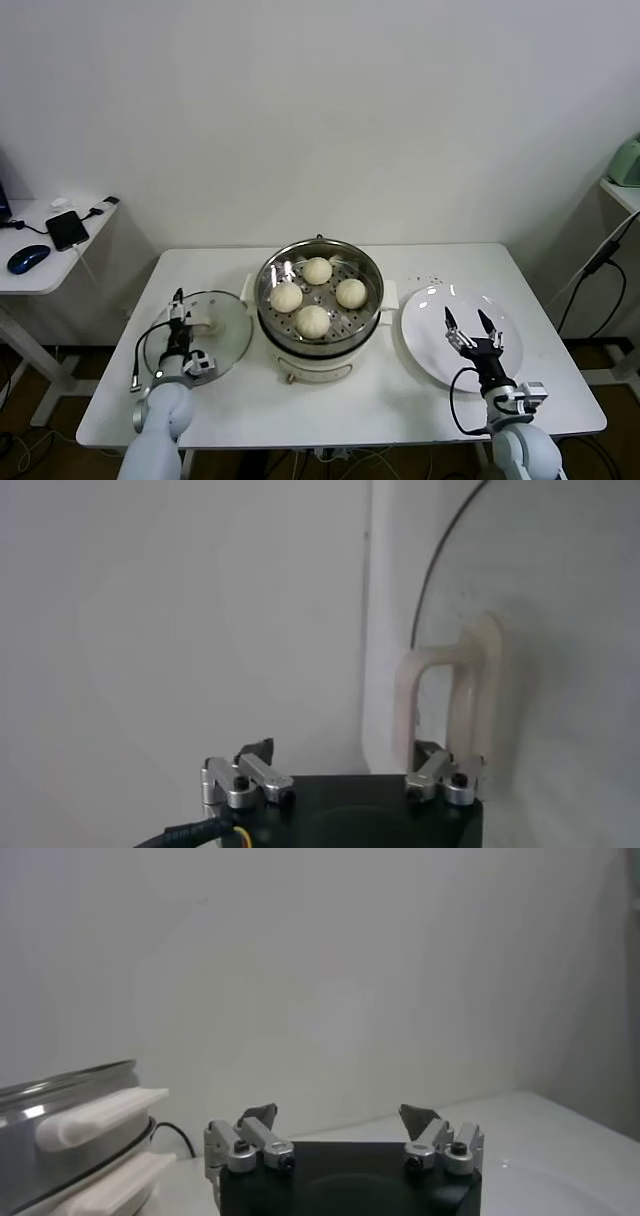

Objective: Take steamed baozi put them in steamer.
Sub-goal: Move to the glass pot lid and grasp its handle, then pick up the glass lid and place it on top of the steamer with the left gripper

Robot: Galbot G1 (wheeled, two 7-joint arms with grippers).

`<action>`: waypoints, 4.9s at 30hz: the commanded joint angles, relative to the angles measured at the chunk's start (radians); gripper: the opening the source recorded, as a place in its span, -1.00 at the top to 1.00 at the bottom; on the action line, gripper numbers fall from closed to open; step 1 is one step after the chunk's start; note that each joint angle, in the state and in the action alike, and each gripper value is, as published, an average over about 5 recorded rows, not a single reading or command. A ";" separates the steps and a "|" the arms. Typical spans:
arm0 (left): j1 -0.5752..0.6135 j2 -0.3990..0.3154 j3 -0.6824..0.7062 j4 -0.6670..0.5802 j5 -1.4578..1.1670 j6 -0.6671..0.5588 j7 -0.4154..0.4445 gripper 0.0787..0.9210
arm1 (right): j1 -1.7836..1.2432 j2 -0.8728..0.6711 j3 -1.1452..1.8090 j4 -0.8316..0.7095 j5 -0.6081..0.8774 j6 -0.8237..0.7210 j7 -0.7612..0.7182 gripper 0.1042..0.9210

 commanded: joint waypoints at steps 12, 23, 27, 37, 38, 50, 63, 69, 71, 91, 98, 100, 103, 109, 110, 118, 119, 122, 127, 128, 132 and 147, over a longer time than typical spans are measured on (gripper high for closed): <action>0.013 0.008 -0.005 0.044 -0.071 0.000 0.001 0.19 | -0.021 -0.005 0.005 0.024 -0.001 -0.006 -0.003 -0.76; 0.110 0.019 0.062 -0.219 -0.114 0.240 0.033 0.78 | -0.026 -0.006 0.017 0.057 -0.002 -0.030 -0.001 -0.76; 0.147 -0.005 0.043 -0.351 -0.096 0.343 0.095 0.78 | -0.029 -0.005 0.020 0.064 0.000 -0.030 0.000 -0.76; 0.168 -0.053 -0.027 -0.626 0.097 0.511 0.300 0.78 | -0.031 -0.005 0.020 0.066 0.006 -0.031 0.001 -0.76; 0.161 -0.065 -0.022 -0.655 0.131 0.525 0.333 0.78 | -0.031 -0.004 0.019 0.065 0.005 -0.031 0.001 -0.76; 0.100 -0.213 0.189 -0.796 0.267 0.559 0.510 0.78 | -0.033 -0.001 0.032 0.071 -0.003 -0.041 0.014 -0.76; -0.081 -0.235 0.528 -0.650 0.146 0.637 0.544 0.78 | -0.043 0.028 0.034 0.061 -0.024 -0.037 0.016 -0.76; -0.140 -0.235 0.642 -0.543 0.037 0.668 0.492 0.78 | -0.031 0.048 0.027 0.049 -0.035 -0.036 0.019 -0.76; -0.149 -0.235 0.653 -0.509 0.022 0.669 0.471 0.78 | -0.030 0.049 0.025 0.044 -0.034 -0.033 0.019 -0.76; -0.157 -0.235 0.664 -0.351 0.188 0.658 0.376 0.78 | -0.016 0.054 0.022 0.021 -0.028 -0.027 0.017 -0.76; -0.146 -0.235 0.662 -0.340 0.194 0.662 0.395 0.78 | -0.016 0.050 0.021 0.014 -0.028 -0.025 0.015 -0.76; -0.144 -0.235 0.663 -0.341 0.194 0.663 0.399 0.78 | -0.016 0.049 0.020 0.014 -0.028 -0.025 0.014 -0.76; -0.140 -0.235 0.666 -0.349 0.195 0.664 0.406 0.78 | -0.014 0.049 0.017 0.010 -0.028 -0.025 0.012 -0.76; -0.136 -0.235 0.666 -0.352 0.206 0.662 0.418 0.78 | -0.013 0.050 0.010 0.007 -0.028 -0.023 0.012 -0.76; -0.136 -0.235 0.665 -0.350 0.208 0.661 0.417 0.78 | -0.013 0.050 0.009 0.008 -0.028 -0.023 0.012 -0.76; -0.134 -0.235 0.661 -0.335 0.224 0.650 0.419 0.78 | -0.013 0.049 0.011 0.005 -0.027 -0.022 0.011 -0.76; -0.133 -0.235 0.660 -0.333 0.225 0.648 0.419 0.78 | -0.013 0.050 0.010 0.006 -0.027 -0.022 0.011 -0.76; -0.128 -0.235 0.653 -0.333 0.238 0.625 0.411 0.78 | -0.014 0.050 0.011 0.005 -0.026 -0.021 0.011 -0.76; -0.100 -0.235 0.644 -0.376 0.249 0.562 0.406 0.78 | -0.011 0.048 0.010 0.000 -0.026 -0.022 0.011 -0.76; -0.092 -0.235 0.644 -0.389 0.247 0.555 0.411 0.76 | -0.010 0.048 0.010 -0.001 -0.026 -0.022 0.011 -0.76; -0.056 -0.235 0.653 -0.464 0.222 0.546 0.424 0.54 | -0.006 0.050 0.006 -0.005 -0.027 -0.023 0.012 -0.76; 0.077 -0.184 0.684 -0.703 0.176 0.549 0.443 -0.49 | -0.013 0.050 0.004 -0.001 -0.029 -0.025 0.014 -0.76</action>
